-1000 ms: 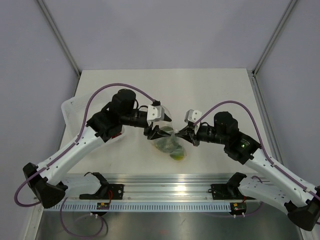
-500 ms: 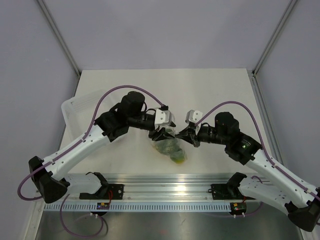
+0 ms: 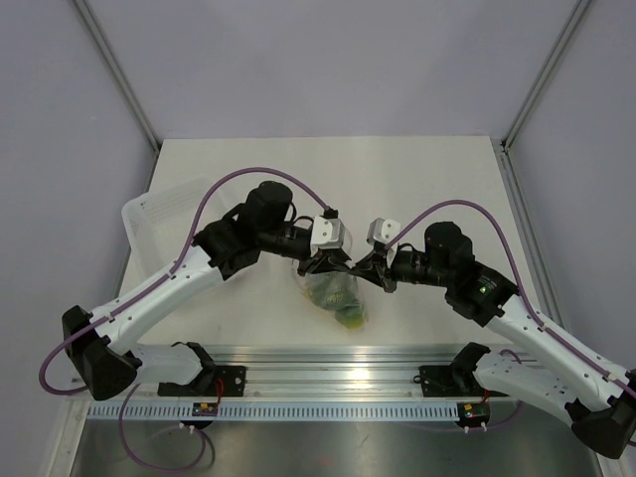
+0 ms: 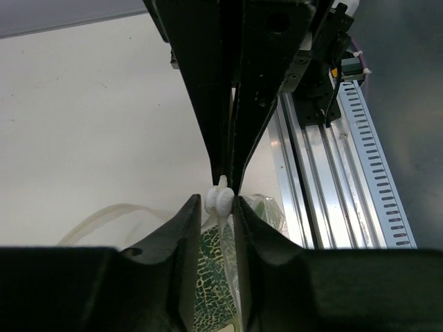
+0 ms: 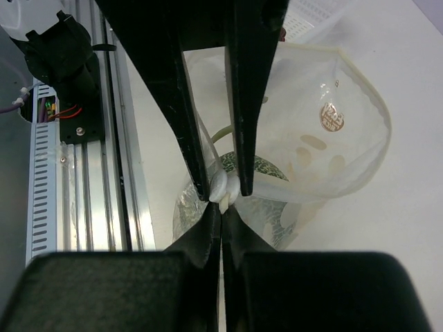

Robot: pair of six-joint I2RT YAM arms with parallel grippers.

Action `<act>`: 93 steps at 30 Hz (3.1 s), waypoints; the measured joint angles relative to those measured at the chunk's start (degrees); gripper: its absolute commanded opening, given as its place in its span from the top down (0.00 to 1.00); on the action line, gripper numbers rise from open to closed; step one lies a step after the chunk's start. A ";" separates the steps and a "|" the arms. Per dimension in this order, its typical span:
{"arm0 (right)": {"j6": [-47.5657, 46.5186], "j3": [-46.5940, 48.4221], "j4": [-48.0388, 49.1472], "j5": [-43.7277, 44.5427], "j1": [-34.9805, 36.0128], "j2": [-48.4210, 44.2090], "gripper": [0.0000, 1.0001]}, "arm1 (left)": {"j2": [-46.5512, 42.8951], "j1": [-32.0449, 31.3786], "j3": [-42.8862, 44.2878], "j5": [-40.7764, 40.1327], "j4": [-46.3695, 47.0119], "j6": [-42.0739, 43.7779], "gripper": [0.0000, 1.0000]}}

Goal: Place the food in the zip-top bag and seal the zipper
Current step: Zip the zipper food storage bag at the center of the board, then place the zipper food storage bag at the center of the board.

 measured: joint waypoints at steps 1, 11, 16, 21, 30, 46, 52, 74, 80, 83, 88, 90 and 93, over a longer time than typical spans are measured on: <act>0.00 0.00 0.00 0.04 -0.02 0.00 1.00 | 0.02 -0.09 -0.02 0.37 -0.13 -0.11 0.86; -0.02 -0.02 -1.25 2.36 -0.04 0.00 1.00 | 1.27 -0.22 0.81 0.74 -1.99 -0.24 1.00; -0.09 -1.16 0.35 6.78 0.09 -1.14 1.00 | 0.81 -0.57 -0.09 -2.25 0.46 -0.83 1.00; 0.02 -1.75 2.23 10.12 0.22 -2.10 1.00 | -2.21 -0.83 -3.39 -5.99 4.63 -2.43 1.00; 0.13 -2.43 4.15 13.66 0.22 -2.27 1.00 | -2.86 -0.85 -3.85 -9.46 5.46 -4.76 1.00; 1.64 -4.37 4.94 34.10 0.44 -2.80 1.00 | -10.69 6.56 -12.26 -13.25 3.52 -4.81 1.00; 3.10 -4.37 4.94 42.71 0.44 -0.04 1.00 | -15.08 10.49 -15.82 -12.83 2.16 -5.70 1.00; 4.68 -2.86 5.51 53.33 -0.96 5.25 1.00 | -27.19 18.23 -25.68 -13.99 1.53 -10.45 1.00; 5.29 -2.21 6.84 55.47 -2.32 7.58 1.00 | -22.64 18.36 -23.04 -14.34 2.73 -11.74 1.00; 6.01 -0.22 7.32 56.06 -5.07 10.54 1.00 | -17.62 18.36 -19.61 -14.56 4.87 -12.55 1.00; 7.06 8.63 8.50 55.34 -13.31 18.64 1.00 | -5.51 18.43 -9.90 -14.45 9.75 -13.79 1.00; 6.75 11.93 10.47 54.86 -15.80 21.35 1.00 | -1.62 18.56 -6.03 -14.32 11.65 -13.94 1.00; 5.44 17.20 12.22 55.28 -17.94 24.87 1.00 | 3.52 18.75 0.81 -14.25 12.79 -14.01 1.00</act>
